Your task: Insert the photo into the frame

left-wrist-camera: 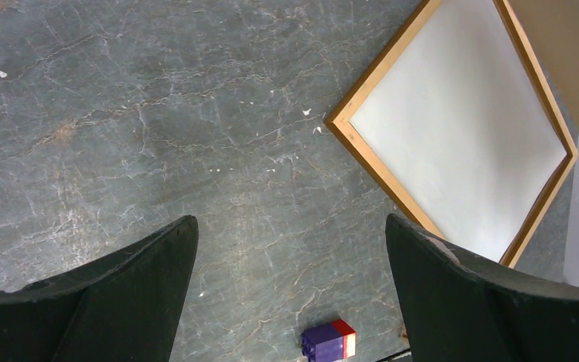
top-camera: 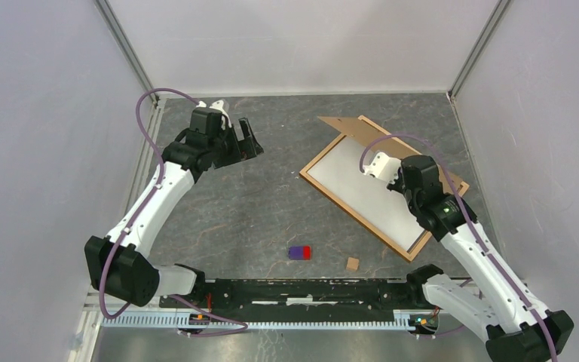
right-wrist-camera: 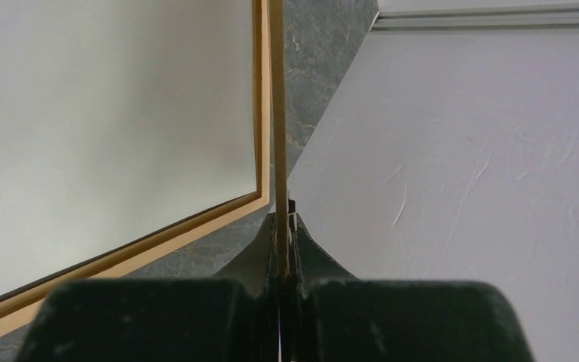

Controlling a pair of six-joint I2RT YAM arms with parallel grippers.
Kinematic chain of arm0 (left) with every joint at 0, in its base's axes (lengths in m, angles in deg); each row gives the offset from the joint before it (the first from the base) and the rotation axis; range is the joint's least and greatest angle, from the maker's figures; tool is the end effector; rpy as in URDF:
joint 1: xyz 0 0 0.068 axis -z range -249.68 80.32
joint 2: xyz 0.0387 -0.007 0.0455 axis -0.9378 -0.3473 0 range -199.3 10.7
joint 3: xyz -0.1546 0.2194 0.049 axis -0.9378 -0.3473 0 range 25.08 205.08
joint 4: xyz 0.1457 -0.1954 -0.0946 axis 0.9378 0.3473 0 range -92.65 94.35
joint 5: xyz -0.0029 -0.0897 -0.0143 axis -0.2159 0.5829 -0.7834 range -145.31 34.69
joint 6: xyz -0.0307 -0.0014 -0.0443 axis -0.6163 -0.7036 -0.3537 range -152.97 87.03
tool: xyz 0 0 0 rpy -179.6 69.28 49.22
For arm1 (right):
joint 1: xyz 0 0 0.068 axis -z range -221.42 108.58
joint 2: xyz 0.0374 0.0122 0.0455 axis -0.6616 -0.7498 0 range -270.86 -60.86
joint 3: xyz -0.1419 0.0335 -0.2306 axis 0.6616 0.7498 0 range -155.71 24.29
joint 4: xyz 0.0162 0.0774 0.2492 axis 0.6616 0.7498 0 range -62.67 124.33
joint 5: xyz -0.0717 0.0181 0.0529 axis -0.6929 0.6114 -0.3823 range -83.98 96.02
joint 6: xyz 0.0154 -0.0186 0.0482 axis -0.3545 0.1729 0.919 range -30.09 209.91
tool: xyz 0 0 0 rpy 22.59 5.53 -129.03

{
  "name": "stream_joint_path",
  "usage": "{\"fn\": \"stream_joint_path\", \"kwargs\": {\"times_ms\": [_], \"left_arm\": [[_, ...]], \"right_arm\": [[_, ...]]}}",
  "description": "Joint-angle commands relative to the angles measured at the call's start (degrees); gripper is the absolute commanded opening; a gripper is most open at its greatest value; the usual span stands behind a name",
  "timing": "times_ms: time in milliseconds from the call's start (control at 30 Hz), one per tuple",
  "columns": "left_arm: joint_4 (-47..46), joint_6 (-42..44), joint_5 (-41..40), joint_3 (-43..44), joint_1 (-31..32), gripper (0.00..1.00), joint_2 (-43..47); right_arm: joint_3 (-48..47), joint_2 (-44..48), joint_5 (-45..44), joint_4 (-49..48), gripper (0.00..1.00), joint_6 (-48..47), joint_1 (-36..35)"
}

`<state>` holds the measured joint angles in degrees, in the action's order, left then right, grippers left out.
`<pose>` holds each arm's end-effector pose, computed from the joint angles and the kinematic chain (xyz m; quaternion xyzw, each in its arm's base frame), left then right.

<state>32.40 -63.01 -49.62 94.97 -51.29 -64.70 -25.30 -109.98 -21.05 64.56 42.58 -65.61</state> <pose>0.2704 -0.0937 0.3340 -0.0714 0.9047 -0.2124 0.3623 0.1676 0.0575 0.3119 -0.4228 0.7666 -0.2923 0.3847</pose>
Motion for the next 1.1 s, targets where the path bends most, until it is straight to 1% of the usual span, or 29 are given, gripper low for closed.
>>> {"fn": "stream_joint_path", "kwargs": {"times_ms": [0, 467, 667, 800, 1067], "left_arm": [[-1.0, 2.8, 0.3, 0.2, 0.5, 1.00, 0.2], [-1.1, 3.0, 0.4, 0.2, 0.8, 1.00, -0.2], [-1.1, 3.0, 0.5, 0.2, 0.8, 1.00, -0.3], [-1.1, 2.8, 0.7, 0.3, 0.9, 1.00, -0.5], [-1.1, 2.9, 0.7, 0.1, 0.9, 1.00, -0.2]], "right_arm": [[2.2, 1.4, 0.4, -12.0, 0.00, -1.0, 1.9], [7.8, 2.7, 3.2, -13.7, 0.00, -2.0, 6.0], [8.2, 4.5, 4.7, -11.5, 0.00, -1.7, 6.3], [9.7, 6.4, 4.9, -11.5, 0.00, -2.0, 6.5], [12.4, 6.5, 4.5, -12.5, 0.00, -1.6, 6.6]]}}
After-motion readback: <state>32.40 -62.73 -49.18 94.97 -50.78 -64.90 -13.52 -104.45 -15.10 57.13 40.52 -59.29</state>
